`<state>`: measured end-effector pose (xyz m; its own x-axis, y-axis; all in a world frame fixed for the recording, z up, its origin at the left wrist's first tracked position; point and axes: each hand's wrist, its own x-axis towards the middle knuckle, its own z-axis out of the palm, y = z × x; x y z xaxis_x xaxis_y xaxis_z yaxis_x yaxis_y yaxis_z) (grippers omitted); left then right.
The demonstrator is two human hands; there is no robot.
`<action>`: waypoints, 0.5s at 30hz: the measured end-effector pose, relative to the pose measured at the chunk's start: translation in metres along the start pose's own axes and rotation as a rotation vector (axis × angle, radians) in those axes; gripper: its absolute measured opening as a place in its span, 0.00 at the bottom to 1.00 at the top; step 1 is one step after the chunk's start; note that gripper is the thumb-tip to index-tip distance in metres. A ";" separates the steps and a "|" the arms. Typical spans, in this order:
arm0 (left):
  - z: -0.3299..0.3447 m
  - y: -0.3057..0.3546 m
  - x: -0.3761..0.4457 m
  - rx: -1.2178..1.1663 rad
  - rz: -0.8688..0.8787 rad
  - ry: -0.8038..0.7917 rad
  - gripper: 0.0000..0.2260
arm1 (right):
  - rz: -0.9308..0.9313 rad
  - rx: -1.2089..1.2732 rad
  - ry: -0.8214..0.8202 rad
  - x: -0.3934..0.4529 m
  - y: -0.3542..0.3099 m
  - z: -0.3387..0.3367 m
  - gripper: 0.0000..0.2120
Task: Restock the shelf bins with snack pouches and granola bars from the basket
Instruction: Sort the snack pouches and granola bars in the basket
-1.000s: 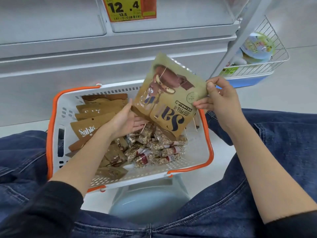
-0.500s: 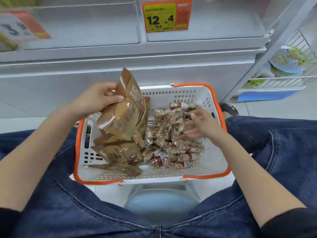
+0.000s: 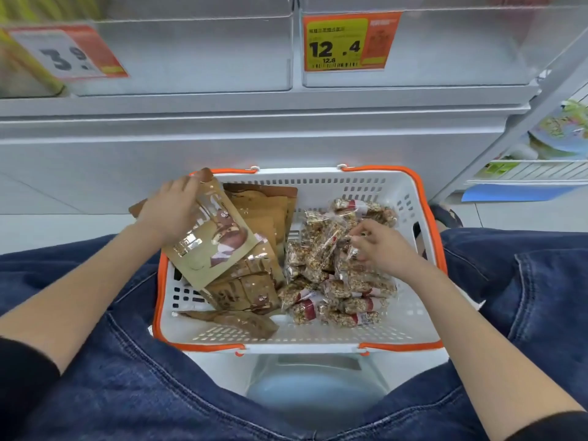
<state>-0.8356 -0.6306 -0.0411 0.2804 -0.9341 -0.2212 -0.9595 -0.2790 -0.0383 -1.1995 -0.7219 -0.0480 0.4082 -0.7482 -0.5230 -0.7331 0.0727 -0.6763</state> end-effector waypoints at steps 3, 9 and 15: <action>0.010 0.025 -0.006 -0.021 0.140 0.027 0.28 | -0.061 -0.096 0.128 0.009 0.003 0.001 0.15; 0.042 0.096 -0.021 -0.088 0.279 -0.020 0.25 | -0.306 -0.722 0.044 0.051 -0.008 0.031 0.38; 0.069 0.151 -0.024 -0.321 0.204 -0.143 0.25 | -0.159 -0.854 -0.165 0.085 0.025 0.060 0.35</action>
<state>-0.9892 -0.6353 -0.1093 0.0567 -0.9432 -0.3272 -0.9321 -0.1675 0.3212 -1.1502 -0.7442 -0.1405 0.5649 -0.5983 -0.5683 -0.7902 -0.5906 -0.1637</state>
